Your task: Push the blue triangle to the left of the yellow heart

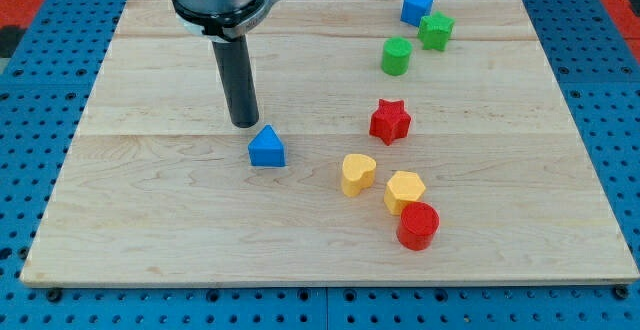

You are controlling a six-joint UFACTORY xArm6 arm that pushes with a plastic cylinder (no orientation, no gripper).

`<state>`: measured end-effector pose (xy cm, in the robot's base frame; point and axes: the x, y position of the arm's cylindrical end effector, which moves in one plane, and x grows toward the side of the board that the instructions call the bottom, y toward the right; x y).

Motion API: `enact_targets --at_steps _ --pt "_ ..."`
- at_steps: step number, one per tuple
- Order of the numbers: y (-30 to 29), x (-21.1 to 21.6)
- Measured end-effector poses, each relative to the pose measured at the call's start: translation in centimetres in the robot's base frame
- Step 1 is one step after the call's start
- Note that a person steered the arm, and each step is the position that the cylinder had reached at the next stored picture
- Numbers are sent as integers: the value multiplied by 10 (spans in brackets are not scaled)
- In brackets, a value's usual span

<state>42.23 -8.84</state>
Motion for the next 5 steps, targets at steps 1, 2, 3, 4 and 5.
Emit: enact_targets --at_steps 1,2,3,4,5 --pt "-18 -2" --pt "-62 0" --pt "-88 10" --pt "-114 42" --pt "-115 43"
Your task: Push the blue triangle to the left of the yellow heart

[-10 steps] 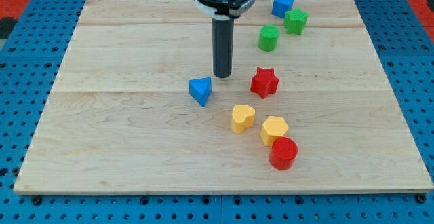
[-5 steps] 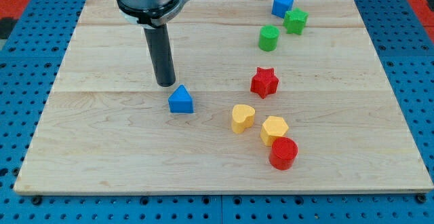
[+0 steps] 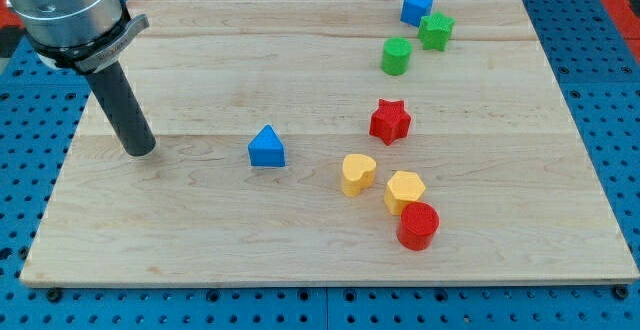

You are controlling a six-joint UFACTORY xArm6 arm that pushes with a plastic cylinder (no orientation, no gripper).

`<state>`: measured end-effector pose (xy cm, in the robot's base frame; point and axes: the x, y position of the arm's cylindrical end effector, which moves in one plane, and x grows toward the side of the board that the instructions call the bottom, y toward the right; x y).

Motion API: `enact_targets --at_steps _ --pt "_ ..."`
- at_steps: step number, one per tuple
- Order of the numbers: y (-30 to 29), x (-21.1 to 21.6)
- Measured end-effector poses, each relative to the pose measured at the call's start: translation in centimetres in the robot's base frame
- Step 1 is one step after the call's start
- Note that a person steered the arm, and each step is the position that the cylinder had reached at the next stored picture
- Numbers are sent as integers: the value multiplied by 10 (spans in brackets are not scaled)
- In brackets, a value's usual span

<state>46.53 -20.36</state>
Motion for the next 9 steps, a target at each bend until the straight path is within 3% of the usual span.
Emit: enact_targets --at_steps 2,4,7,8,9 --pt "3 1" --pt "20 33" --pt "161 33" --pt "200 16" --pt "175 -27"
